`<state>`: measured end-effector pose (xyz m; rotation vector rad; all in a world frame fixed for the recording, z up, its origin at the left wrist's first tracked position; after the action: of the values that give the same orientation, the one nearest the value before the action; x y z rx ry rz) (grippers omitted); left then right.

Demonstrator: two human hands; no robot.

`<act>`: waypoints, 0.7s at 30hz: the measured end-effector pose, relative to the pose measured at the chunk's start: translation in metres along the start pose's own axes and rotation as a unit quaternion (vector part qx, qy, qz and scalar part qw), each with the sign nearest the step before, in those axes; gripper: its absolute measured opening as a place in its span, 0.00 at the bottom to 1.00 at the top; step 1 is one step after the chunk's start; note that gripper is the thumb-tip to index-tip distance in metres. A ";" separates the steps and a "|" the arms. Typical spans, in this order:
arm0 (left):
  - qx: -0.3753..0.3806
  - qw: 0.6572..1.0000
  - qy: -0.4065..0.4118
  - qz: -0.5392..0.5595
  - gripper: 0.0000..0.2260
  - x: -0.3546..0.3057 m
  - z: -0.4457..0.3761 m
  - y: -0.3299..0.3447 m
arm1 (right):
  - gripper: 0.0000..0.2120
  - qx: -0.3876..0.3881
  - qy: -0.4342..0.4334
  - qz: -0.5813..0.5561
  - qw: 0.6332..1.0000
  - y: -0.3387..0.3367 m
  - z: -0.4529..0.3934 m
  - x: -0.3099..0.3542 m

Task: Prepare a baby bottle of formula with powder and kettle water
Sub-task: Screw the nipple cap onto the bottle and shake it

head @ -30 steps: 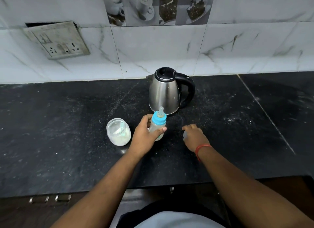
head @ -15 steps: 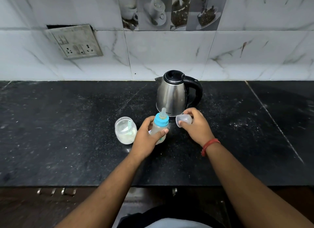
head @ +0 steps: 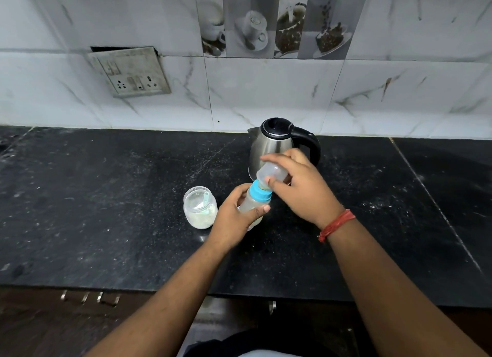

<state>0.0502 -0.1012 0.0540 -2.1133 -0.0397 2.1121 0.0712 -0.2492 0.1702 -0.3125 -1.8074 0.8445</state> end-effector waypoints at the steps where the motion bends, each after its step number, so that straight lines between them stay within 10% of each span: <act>1: 0.004 1.000 0.003 0.001 0.23 -0.001 0.000 0.001 | 0.23 0.029 -0.002 0.033 0.999 0.005 0.000 0.003; 12: 0.036 0.999 0.008 0.003 0.19 -0.021 0.005 0.004 | 0.21 0.072 0.028 0.089 0.993 0.016 0.003 0.000; 21: -0.019 0.994 0.038 -0.097 0.18 -0.030 0.002 0.005 | 0.22 -0.053 0.047 0.021 0.997 0.023 0.017 -0.002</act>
<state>0.0478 -0.1100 0.0830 -2.1135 -0.2662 1.9344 0.0527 -0.2410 0.1499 -0.4523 -1.7659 0.7510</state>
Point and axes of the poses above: each hand's wrist, its own z-axis away from the middle knuckle, its own y-axis out of the palm, x = y × z, the point moved 7 cm from there along -z, towards the middle knuckle, and after that the axes turned 6 degrees about x, right-handed, at the moved point
